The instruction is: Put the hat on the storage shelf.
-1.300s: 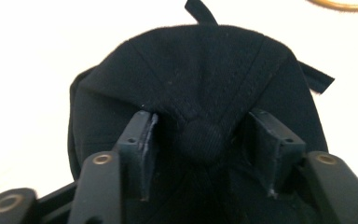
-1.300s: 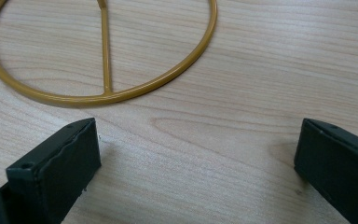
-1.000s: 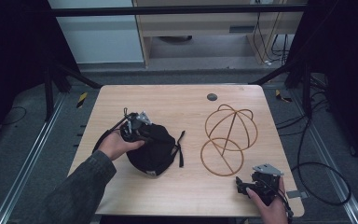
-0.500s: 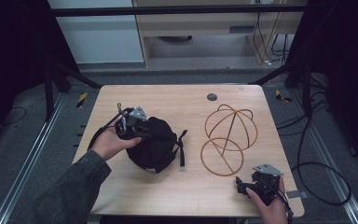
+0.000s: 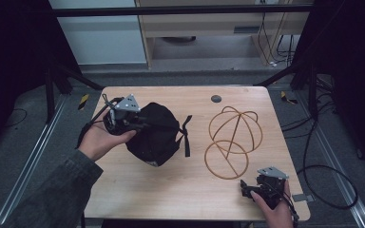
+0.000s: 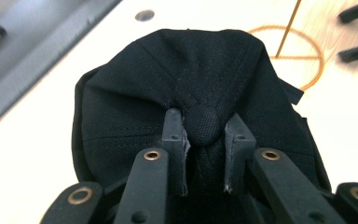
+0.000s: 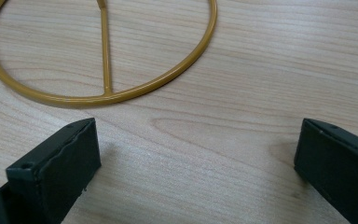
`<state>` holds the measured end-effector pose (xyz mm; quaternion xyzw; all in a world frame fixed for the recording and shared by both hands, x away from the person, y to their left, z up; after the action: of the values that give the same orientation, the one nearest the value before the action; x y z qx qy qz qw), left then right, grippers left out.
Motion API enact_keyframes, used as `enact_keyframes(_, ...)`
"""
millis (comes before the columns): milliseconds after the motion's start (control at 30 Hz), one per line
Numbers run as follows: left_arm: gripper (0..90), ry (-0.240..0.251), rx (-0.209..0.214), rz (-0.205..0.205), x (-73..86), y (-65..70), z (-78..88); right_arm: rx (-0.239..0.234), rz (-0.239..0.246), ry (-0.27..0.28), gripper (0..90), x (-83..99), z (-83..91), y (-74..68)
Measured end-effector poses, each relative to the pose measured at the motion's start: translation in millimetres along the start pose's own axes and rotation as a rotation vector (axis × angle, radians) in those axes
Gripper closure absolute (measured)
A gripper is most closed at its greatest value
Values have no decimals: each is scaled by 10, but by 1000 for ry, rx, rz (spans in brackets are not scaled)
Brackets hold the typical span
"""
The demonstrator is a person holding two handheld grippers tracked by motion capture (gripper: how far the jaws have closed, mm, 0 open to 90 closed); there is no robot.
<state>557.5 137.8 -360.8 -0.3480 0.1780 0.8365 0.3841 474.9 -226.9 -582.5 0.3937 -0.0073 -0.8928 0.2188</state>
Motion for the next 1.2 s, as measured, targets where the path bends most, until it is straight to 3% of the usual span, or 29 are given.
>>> enact_keyframes(133,743,37,15,-12,-121,63,195,0,1,0,4,0,-1,1)
enact_keyframes(567,745,92,13,-68,-465,256,555,-1,0,0,4,0,0,0)
enact_keyframes(1200,744,108,62,-145,-793,659,608,-1,6,1,4,0,-3,3)
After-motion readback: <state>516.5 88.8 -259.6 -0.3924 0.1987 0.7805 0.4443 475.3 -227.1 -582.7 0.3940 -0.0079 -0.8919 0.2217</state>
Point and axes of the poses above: each handheld gripper's, and its own axes: z roughly backward along the jaws, x roughly out of its underside, y roughly to its right, the point moved 10 cm from there along -z, roughly forward along the jaws, and after that the axes turned 15 degrees about z, right-handed, at the moved point
